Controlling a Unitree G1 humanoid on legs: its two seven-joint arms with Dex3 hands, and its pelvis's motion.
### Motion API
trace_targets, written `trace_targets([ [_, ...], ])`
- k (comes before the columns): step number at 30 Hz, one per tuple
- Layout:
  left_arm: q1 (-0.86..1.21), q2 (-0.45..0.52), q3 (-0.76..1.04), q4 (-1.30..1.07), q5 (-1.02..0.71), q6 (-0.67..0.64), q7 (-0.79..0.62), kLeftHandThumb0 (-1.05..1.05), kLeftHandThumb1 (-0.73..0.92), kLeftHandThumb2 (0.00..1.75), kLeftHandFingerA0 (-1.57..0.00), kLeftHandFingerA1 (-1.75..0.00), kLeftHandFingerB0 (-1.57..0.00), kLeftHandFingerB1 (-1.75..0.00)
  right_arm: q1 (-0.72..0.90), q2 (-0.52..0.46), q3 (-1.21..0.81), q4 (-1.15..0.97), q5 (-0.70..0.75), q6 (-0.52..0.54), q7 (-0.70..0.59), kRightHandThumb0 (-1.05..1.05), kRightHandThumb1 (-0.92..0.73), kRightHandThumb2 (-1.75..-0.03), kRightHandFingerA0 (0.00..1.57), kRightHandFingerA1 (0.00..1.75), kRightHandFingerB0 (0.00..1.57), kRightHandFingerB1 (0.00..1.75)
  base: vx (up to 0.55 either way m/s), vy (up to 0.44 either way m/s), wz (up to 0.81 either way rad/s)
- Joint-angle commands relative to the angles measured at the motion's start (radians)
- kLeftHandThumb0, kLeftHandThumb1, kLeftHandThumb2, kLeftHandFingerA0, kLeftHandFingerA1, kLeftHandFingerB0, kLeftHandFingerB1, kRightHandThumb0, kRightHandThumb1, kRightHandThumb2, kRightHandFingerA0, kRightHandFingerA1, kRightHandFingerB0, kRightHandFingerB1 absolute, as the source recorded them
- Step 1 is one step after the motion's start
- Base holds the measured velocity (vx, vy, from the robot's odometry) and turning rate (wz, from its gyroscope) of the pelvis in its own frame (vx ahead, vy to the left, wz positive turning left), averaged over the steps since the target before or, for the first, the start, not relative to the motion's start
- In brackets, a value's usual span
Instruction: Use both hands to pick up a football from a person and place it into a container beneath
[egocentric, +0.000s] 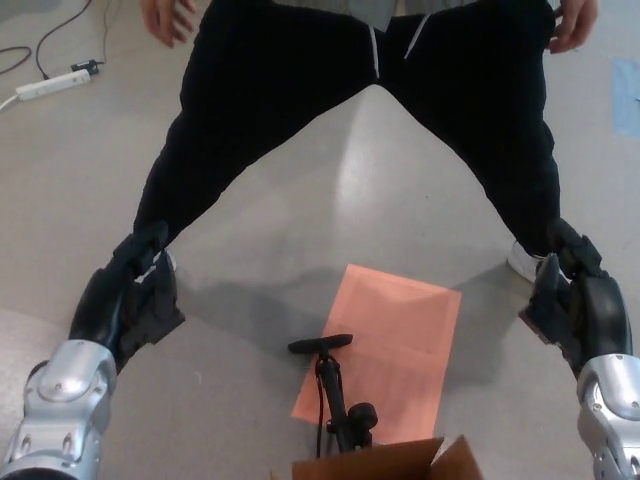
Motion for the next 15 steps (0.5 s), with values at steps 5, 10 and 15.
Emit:
trace_targets([
  [5, 0.098, 0.046, 0.013, -0.007, 0.012, -0.046, -0.028, -0.75, 0.82, 1.14, 0.0, -0.2, -0.03, -0.21, 0.013, -0.054, 0.024, 0.134, -0.062, -0.087, 0.006, -0.8, -0.83, -1.14, 0.06, 0.28, 0.05, 0.17, 0.0, 0.0, 0.0],
  [10, 0.196, 0.099, 0.044, 0.1, 0.016, -0.163, -0.029, -0.8, 0.81, 1.13, 0.0, -0.16, 0.0, -0.16, 0.047, -0.076, 0.032, 0.252, -0.051, -0.094, 0.077, -0.82, -0.82, -1.13, 0.07, 0.3, 0.06, 0.19, 0.0, 0.0, 0.0],
  [15, 0.145, 0.183, 0.057, 0.241, 0.03, -0.23, -0.048, -0.75, 0.81, 1.11, -0.05, -0.27, -0.05, -0.21, 0.029, -0.055, 0.036, 0.3, -0.051, -0.095, 0.09, -0.83, -0.82, -1.13, 0.07, 0.38, 0.06, 0.15, 0.0, 0.0, 0.0],
])
